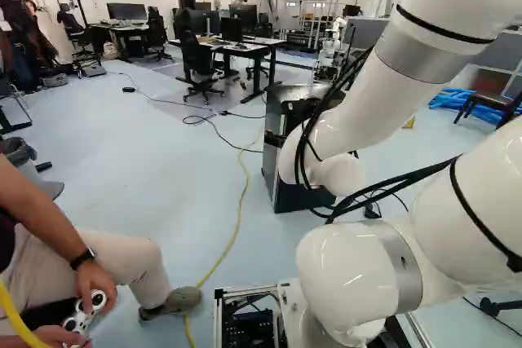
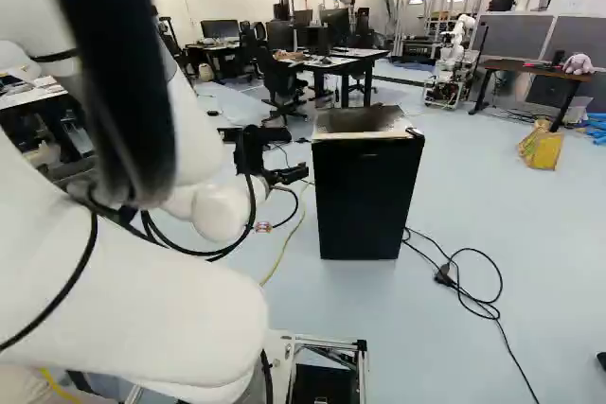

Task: Grab a drink from the fridge

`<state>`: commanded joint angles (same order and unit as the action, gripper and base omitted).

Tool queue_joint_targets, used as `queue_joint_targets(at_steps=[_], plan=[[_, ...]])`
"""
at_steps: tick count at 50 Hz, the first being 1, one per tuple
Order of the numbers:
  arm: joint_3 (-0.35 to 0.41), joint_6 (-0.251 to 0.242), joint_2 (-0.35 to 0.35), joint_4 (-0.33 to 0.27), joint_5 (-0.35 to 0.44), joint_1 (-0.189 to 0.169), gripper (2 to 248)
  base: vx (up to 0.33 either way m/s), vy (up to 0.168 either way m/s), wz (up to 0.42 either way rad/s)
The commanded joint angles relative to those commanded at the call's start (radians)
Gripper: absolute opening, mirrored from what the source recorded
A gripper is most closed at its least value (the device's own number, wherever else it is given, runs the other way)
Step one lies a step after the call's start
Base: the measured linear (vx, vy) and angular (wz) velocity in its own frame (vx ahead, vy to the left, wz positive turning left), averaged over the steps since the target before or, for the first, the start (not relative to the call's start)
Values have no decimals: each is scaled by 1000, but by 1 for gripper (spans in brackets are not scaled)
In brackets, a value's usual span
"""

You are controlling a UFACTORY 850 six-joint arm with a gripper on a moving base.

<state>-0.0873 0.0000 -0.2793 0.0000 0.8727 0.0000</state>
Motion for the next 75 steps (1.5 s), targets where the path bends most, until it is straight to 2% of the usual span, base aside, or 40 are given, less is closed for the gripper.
queue_joint_targets(at_steps=[59, 75], plan=[[0, 0, 0, 0, 0, 0, 247, 41, 1, -3], [-20, 0, 24, 28, 22, 19, 247, 0, 0, 0]])
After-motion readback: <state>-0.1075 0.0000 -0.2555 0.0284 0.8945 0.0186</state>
